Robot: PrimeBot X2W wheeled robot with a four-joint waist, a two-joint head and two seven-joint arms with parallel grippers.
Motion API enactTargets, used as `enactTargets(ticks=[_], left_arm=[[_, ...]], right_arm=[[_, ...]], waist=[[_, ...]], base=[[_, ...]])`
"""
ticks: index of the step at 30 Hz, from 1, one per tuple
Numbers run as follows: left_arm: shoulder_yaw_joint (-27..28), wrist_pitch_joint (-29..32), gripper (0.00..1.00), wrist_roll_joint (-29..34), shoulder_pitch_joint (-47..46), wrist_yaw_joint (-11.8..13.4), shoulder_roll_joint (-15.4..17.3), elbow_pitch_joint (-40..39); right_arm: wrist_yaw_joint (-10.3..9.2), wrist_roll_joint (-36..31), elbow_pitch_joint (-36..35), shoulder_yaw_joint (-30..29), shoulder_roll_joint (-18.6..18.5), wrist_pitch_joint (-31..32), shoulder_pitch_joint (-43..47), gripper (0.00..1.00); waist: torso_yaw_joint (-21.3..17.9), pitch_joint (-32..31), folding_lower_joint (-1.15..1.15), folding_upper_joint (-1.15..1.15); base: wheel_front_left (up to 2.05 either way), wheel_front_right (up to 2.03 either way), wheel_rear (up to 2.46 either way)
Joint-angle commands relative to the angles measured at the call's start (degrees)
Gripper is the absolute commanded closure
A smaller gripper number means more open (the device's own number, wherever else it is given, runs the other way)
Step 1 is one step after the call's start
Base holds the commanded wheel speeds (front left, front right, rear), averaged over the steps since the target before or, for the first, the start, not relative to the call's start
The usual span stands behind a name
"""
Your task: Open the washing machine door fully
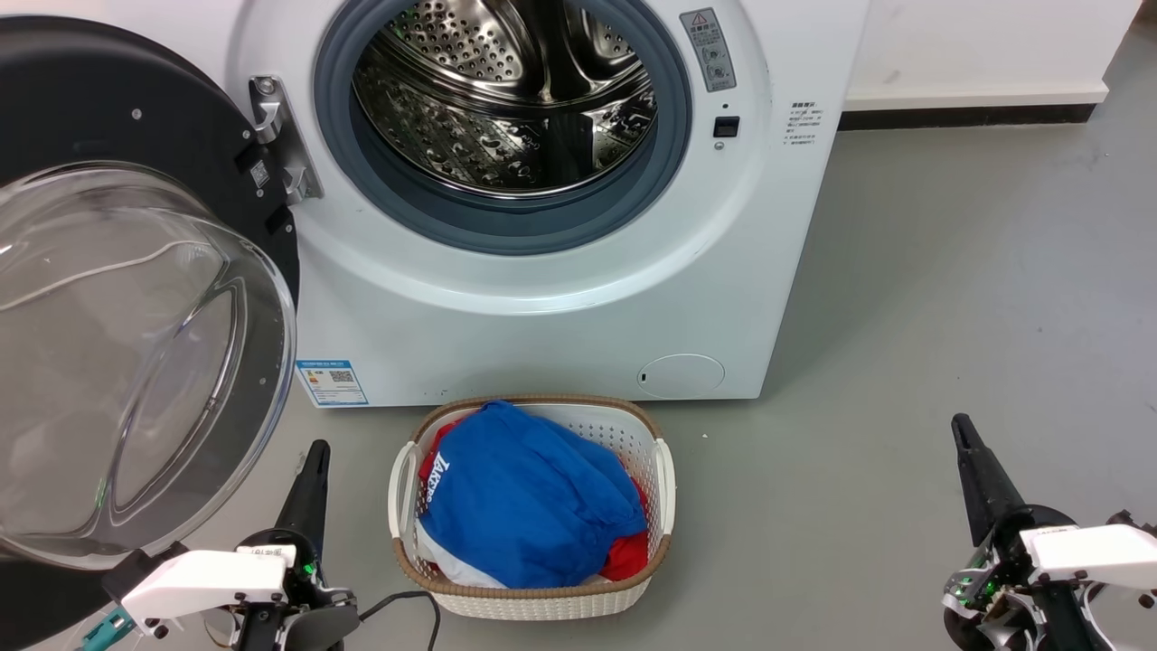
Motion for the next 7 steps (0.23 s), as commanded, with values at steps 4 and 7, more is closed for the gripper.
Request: enactTargets(ticks=[4,7], left_arm=[[0.41,0.63,1.00,-2.15,-1.10,-0.46,-0.17,-0.23],[0.56,0.97,1.00,-3.21,-1.04,-0.43,-0.21,-0.19]], right_arm=[[0.00,2.38,0.38,-0.36,0.12,0.48,-1.35,1.00],[0.00,3.61,0.56,-0.50,0.17,0.67,-1.29,1.00]], waist=[[0.18,-0.02,0.00,0.00],[0.30,-0.04,0.00,0.00]], base=[[0.00,0.00,0.00],[0.00,0.00,0.00]])
